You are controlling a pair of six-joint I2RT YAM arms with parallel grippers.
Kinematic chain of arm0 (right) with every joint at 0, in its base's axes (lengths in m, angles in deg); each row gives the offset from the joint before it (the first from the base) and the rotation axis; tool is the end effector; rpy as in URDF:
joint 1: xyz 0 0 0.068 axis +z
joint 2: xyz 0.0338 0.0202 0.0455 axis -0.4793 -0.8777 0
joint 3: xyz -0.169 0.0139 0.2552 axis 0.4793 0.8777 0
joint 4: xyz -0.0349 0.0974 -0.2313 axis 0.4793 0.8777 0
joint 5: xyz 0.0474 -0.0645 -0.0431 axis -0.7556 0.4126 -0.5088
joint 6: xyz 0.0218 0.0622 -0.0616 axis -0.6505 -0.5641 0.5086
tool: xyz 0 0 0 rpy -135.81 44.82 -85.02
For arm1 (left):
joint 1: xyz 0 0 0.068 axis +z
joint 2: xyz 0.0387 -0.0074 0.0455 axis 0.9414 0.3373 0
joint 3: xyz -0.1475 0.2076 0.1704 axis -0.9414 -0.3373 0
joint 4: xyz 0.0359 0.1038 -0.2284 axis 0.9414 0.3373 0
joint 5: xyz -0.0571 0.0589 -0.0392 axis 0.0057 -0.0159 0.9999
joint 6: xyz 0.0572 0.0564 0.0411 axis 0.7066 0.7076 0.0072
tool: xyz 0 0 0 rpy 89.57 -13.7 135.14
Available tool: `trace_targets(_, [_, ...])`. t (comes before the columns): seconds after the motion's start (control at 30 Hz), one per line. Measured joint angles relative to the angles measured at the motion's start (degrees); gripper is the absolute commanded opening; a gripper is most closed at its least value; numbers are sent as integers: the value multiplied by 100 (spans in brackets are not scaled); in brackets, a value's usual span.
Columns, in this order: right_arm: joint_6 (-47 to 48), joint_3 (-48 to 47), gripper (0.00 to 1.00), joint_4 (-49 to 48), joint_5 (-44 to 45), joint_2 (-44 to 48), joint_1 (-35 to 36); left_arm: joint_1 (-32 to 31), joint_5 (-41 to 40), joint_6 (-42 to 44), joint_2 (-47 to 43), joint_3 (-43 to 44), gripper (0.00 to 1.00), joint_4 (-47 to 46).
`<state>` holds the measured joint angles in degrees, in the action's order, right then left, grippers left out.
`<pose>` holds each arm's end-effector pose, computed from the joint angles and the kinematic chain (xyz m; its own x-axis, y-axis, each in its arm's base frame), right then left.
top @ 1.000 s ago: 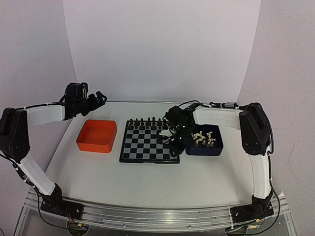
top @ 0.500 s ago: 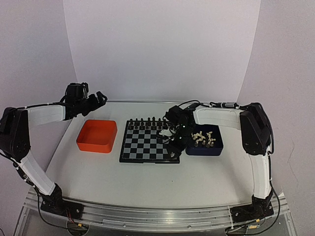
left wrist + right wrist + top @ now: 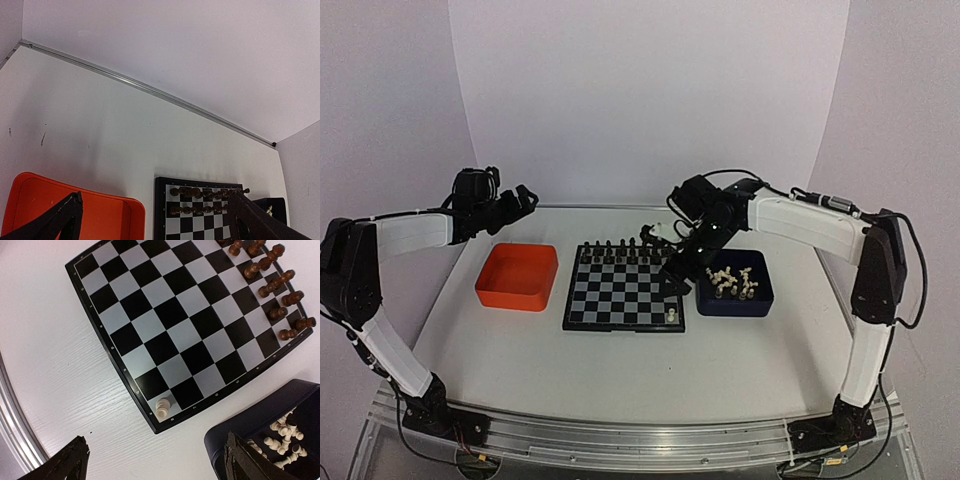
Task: Set up the chess pieces on the board
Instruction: Pick up the chess piece from the storage box.
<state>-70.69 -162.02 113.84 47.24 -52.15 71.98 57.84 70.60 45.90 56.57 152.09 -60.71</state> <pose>0.3131 0.3081 0.2606 -0.3942 -0.7971 -0.4574 -0.8857 0.4624 -0.0426 0.3915 -0.0949 0.2842 -0.5081 -0.4166 -0.7538 0.0494 0.8597 -0.5084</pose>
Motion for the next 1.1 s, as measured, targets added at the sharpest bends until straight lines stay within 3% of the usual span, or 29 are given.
trace_targets(0.17, [-286,-12,93,-17,113,261,-227,0,12,37,0,26,100,-2])
trace_targets(0.57, [-1868,222,90,-152,459,446,-1682,0,5,30,77,219,100,14])
trace_targets(0.83, [-3202,947,76,-92,728,461,-1854,0,-26,13,297,459,100,109])
trace_targets(1.1, [-3994,976,55,14,970,383,-1964,0,-61,20,372,511,100,209])
